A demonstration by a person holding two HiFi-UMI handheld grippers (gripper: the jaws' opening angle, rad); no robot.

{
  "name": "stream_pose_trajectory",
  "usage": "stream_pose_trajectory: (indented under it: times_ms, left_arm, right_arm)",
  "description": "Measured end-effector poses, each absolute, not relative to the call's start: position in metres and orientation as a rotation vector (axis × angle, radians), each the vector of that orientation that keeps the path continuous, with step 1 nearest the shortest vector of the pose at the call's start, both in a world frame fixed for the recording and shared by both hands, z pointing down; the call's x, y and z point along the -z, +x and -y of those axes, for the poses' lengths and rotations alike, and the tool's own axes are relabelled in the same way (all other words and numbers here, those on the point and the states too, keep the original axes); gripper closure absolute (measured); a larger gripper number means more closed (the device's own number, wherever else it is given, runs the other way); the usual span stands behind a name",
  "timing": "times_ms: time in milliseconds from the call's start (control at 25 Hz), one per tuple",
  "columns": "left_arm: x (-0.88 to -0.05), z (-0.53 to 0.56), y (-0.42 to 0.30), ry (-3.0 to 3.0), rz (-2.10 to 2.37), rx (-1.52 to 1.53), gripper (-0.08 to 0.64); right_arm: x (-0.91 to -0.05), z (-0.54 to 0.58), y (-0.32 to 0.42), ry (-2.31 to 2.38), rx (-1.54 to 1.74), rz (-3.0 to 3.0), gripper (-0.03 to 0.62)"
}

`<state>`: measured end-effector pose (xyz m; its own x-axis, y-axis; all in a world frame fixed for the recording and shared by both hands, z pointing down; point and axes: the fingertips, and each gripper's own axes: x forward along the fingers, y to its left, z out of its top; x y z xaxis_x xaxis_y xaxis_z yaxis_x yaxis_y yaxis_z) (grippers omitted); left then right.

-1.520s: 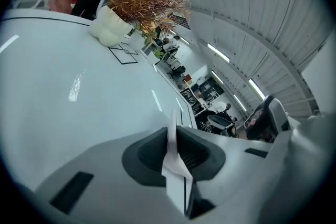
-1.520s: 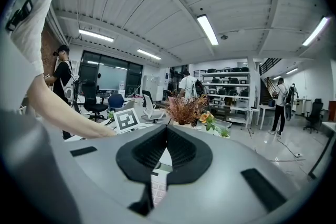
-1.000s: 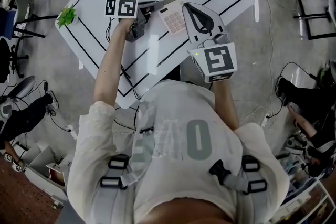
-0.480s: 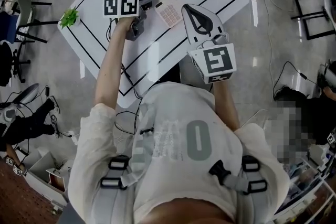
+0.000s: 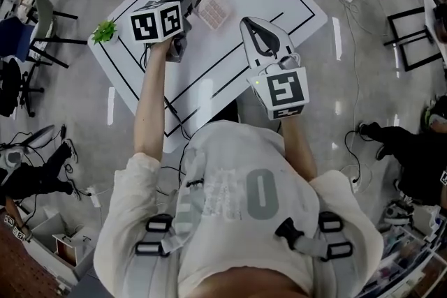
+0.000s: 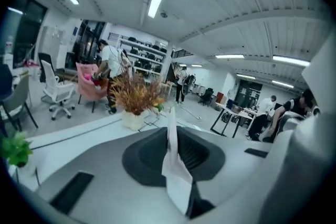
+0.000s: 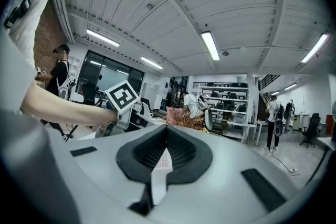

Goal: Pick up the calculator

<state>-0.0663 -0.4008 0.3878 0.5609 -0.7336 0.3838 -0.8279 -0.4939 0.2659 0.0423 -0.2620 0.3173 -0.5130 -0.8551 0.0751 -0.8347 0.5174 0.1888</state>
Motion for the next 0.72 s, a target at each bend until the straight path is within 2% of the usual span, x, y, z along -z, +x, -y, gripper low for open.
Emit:
stream_pose_trajectory:
  times_ms: [400, 720]
  left_arm:
    - [-0.272, 0.356, -0.136, 2.542, 1.897, -0.194, 0.499]
    - [-0.229, 0.302, -0.157, 2.517, 2.293, -0.138, 0.499]
  right_arm:
    - [-0.301, 0.262, 0.033, 1.466, 0.263, 2.589, 0.586]
    - [-0.285, 0.27, 0.026, 1.521, 0.27, 2.615, 0.586]
